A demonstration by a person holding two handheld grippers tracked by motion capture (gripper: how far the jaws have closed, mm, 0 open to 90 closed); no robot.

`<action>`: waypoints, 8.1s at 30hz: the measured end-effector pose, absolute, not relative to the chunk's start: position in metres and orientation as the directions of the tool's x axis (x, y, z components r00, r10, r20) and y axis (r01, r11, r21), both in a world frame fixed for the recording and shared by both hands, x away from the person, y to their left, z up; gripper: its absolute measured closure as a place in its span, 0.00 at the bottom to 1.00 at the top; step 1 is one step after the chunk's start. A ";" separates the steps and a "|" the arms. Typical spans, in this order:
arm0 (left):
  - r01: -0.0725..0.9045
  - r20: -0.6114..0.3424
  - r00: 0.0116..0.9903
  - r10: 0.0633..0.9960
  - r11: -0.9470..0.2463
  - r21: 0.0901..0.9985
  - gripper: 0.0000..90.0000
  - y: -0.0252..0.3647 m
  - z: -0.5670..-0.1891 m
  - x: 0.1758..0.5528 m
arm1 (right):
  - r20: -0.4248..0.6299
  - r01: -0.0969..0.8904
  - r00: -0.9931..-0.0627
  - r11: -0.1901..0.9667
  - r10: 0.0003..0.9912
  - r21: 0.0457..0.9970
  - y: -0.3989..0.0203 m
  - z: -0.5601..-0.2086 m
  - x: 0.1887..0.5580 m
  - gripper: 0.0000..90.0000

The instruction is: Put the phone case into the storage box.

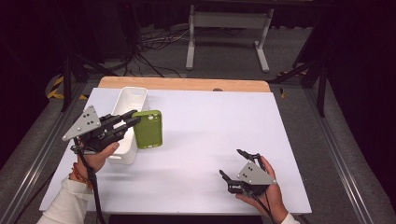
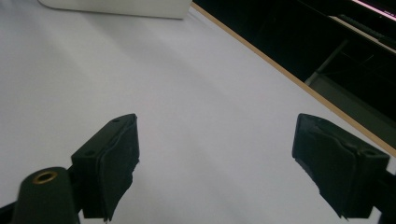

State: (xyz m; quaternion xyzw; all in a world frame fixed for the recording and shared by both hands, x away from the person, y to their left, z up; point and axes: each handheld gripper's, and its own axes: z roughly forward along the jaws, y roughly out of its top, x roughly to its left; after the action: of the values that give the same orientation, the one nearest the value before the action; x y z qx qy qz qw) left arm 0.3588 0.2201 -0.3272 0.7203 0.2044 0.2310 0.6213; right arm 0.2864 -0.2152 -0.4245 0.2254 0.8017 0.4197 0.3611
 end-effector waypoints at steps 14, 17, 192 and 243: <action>-0.003 0.080 0.797 0.599 -0.128 0.992 0.86 0.231 -0.323 0.358 | -0.388 0.060 -0.639 0.545 0.664 0.836 -0.215 -0.424 0.287 0.18; -0.005 0.077 0.792 0.605 -0.120 0.993 0.86 0.233 -0.323 0.358 | -0.387 0.059 -0.640 0.544 0.664 0.837 -0.215 -0.424 0.287 0.18; 0.135 0.080 0.656 0.751 -0.220 0.966 0.86 0.275 -0.393 0.551 | -0.383 0.147 -0.638 0.594 0.668 0.791 -0.207 -0.447 0.305 0.18; 0.197 0.156 0.569 0.808 -0.318 0.928 0.52 0.276 -0.394 0.546 | -0.391 0.126 -0.665 0.613 0.636 0.780 -0.204 -0.448 0.305 0.18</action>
State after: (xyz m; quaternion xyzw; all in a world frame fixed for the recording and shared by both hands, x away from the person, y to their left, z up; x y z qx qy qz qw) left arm 0.5464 0.2758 -0.3939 0.7460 0.3367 0.3199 0.4773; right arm 0.3054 -0.2039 -0.4477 0.2292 0.8315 0.3757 0.3390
